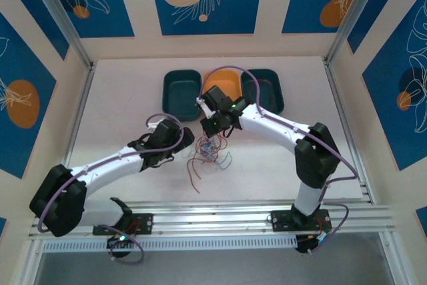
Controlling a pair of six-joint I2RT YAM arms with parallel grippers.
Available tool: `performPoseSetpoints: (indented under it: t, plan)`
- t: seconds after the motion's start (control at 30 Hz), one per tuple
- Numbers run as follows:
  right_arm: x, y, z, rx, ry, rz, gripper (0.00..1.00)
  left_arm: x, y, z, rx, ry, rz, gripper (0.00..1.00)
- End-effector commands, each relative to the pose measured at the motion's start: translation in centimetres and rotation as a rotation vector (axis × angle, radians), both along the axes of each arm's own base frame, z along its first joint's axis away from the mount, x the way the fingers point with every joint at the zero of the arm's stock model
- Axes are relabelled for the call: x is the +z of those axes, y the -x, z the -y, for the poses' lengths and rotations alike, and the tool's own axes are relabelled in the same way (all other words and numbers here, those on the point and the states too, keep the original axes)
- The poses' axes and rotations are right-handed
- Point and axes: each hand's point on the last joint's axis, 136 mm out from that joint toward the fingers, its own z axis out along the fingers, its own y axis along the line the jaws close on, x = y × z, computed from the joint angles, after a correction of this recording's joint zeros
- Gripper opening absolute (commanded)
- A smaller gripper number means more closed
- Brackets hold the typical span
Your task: Untangle the cables
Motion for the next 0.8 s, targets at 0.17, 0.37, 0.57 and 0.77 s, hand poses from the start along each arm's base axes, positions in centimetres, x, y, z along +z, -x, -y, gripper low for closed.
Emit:
performPoseSetpoints:
  t: [0.17,0.37,0.57,0.77]
  plan:
    - [3.8,1.0,1.7,-0.054,-0.066,0.006,0.0,1.5,-1.4,2.3,-0.083,0.062,0.044,1.0]
    - [5.6,1.5,2.2,-0.072,-0.111,0.0,0.0,2.3,-1.9,3.7,-0.136,0.107,0.085,1.0]
    - [6.9,1.9,2.7,-0.103,-0.162,-0.022,0.0,3.8,-2.4,5.2,-0.208,0.145,0.145,1.0]
    - [9.3,2.3,3.2,-0.112,-0.211,0.014,0.0,5.4,-2.6,6.5,-0.288,0.173,0.226,0.94]
